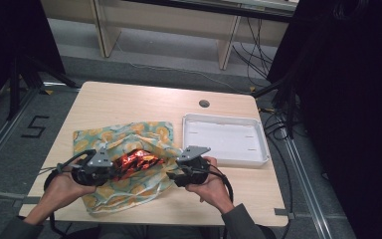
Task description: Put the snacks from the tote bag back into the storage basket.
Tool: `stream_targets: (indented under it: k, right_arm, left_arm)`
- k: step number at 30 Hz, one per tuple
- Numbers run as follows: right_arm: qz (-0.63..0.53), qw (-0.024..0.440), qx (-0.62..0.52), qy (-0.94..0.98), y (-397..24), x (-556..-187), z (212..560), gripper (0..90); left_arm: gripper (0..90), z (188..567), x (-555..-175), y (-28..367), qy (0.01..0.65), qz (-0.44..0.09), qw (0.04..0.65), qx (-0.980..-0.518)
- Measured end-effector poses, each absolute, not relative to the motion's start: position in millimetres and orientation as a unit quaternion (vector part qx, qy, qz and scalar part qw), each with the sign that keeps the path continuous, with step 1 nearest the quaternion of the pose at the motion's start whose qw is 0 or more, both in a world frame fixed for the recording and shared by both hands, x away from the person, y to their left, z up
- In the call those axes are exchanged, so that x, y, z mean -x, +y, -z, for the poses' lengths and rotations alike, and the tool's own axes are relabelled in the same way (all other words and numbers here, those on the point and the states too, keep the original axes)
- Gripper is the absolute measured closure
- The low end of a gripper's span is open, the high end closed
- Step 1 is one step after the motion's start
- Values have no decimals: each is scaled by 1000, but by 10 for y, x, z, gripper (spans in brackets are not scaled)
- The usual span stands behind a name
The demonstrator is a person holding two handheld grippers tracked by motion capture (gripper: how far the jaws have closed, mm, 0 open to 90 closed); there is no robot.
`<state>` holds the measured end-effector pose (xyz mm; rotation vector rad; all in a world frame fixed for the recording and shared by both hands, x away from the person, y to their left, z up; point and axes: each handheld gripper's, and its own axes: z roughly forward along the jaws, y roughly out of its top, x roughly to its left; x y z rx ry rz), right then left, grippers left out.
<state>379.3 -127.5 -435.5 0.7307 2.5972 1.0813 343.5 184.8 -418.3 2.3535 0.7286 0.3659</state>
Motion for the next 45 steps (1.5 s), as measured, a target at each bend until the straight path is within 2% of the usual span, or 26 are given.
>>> stream_targets:
  k: [2,8,18,22,30,34,35,36,39,42,44,45]
  right_arm:
    - [-378,124,-254,881,-1260,-3789,4375,473]
    - [-388,108,-249,881,-1170,-3772,4329,474]
    - [-440,91,-223,865,-975,-3869,4242,484]
    - [-457,69,-211,861,-905,-3963,4216,541]
    - [-474,60,-182,860,-787,-4053,4254,646]
    - [-493,55,-192,847,-752,-4077,4234,779]
    - [-504,65,-175,843,-738,-4109,4242,804]
    - [-501,50,-185,844,-745,-4097,4228,828]
    - [-507,44,-198,838,-751,-4088,4207,878]
    - [-515,55,-194,833,-725,-4091,4187,895]
    - [-510,37,-202,835,-717,-4071,4145,899]
    - [-516,42,-200,831,-706,-4072,4139,900]
  left_arm:
    - [896,4101,-3421,1878,272,-139,326,-894]
    - [895,3844,-3378,1971,264,-111,351,-891]
    - [893,3770,-3373,2063,275,-94,366,-884]
    - [892,3753,-3399,2091,272,-93,368,-884]
    - [892,3740,-3409,2126,280,-94,369,-881]
    - [890,3730,-3417,2151,286,-92,376,-877]
    - [888,3723,-3416,2164,291,-92,376,-875]
    - [887,3719,-3423,2175,289,-94,376,-875]
    - [881,3701,-3433,2218,291,-97,379,-873]
    - [857,3678,-3432,2241,300,-95,379,-870]
    - [820,3651,-3425,2276,312,-98,381,-865]
    - [794,3629,-3419,2309,312,-100,385,-863]
